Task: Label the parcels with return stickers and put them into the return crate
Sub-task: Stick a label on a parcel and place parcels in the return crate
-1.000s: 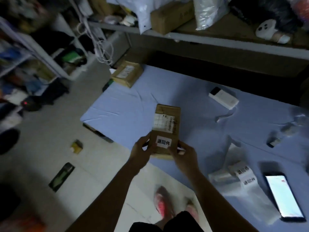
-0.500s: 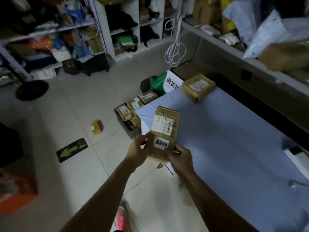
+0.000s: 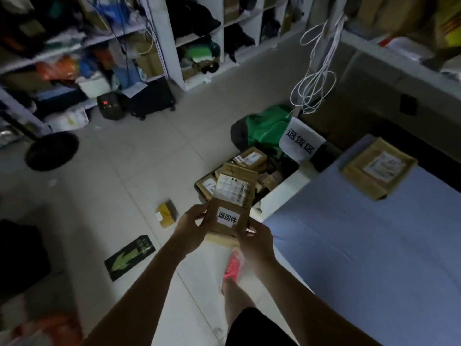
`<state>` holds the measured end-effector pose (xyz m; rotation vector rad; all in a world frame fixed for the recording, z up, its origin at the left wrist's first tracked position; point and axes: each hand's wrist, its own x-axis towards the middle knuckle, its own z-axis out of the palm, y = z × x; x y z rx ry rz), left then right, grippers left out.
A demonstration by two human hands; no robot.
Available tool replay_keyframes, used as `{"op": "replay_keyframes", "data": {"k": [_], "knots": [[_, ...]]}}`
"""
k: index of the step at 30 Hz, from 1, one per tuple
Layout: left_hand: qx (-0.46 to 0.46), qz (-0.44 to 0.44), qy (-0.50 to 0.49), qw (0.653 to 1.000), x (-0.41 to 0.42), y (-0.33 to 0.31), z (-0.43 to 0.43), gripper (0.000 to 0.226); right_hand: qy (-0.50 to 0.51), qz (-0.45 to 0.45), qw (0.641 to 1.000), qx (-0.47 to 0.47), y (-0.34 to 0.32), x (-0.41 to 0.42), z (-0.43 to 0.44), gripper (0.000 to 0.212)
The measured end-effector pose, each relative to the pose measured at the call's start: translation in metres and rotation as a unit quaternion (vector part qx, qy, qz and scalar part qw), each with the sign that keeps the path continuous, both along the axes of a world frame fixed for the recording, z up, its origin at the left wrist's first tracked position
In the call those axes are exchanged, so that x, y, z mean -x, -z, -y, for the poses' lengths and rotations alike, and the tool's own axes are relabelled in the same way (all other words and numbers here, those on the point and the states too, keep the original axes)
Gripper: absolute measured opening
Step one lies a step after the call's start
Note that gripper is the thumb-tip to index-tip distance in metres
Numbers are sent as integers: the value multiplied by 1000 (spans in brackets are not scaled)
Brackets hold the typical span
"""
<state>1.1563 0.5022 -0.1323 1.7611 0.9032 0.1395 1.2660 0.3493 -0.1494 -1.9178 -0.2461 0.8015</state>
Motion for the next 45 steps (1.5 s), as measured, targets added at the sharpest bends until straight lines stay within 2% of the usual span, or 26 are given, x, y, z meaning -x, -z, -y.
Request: {"op": "replay_keyframes", "data": {"k": [5, 9, 11, 13, 18, 22, 24, 27, 30, 33, 37, 42, 45], "knots": [[-11, -58, 50, 997, -69, 40, -100, 45, 37, -36, 999, 14, 41, -56, -95, 10], [20, -93, 100, 990, -149, 73, -150, 26, 113, -80, 990, 32, 75, -117, -136, 11], [30, -87, 142, 986, -191, 94, -169, 31, 126, -74, 988, 46, 91, -150, -149, 10], [43, -94, 201, 974, -235, 121, -187, 35, 151, -74, 984, 56, 111, -181, -162, 20], [54, -98, 283, 953, -337, 237, -221, 38, 271, -108, 954, 65, 204, -239, -193, 49], [78, -104, 363, 923, -393, 346, -242, 58, 336, -111, 932, 78, 297, -284, -216, 53], [59, -112, 392, 911, -419, 394, -251, 64, 353, -109, 926, 79, 345, -306, -224, 52], [67, -127, 402, 904, -455, 457, -255, 69, 357, -88, 926, 82, 408, -335, -230, 54], [42, -88, 402, 910, -483, 494, -246, 68, 379, -68, 920, 69, 450, -358, -225, 52], [23, -66, 393, 917, -496, 508, -235, 66, 367, -61, 926, 61, 469, -375, -215, 51], [-19, -84, 379, 922, -492, 496, -228, 67, 325, -57, 936, 125, 449, -384, -211, 58], [-140, -117, 431, 884, -486, 436, -243, 54, 275, -68, 940, 189, 386, -366, -210, 61], [-212, -111, 457, 857, -486, 379, -250, 58, 251, -64, 940, 223, 342, -347, -208, 52]]}}
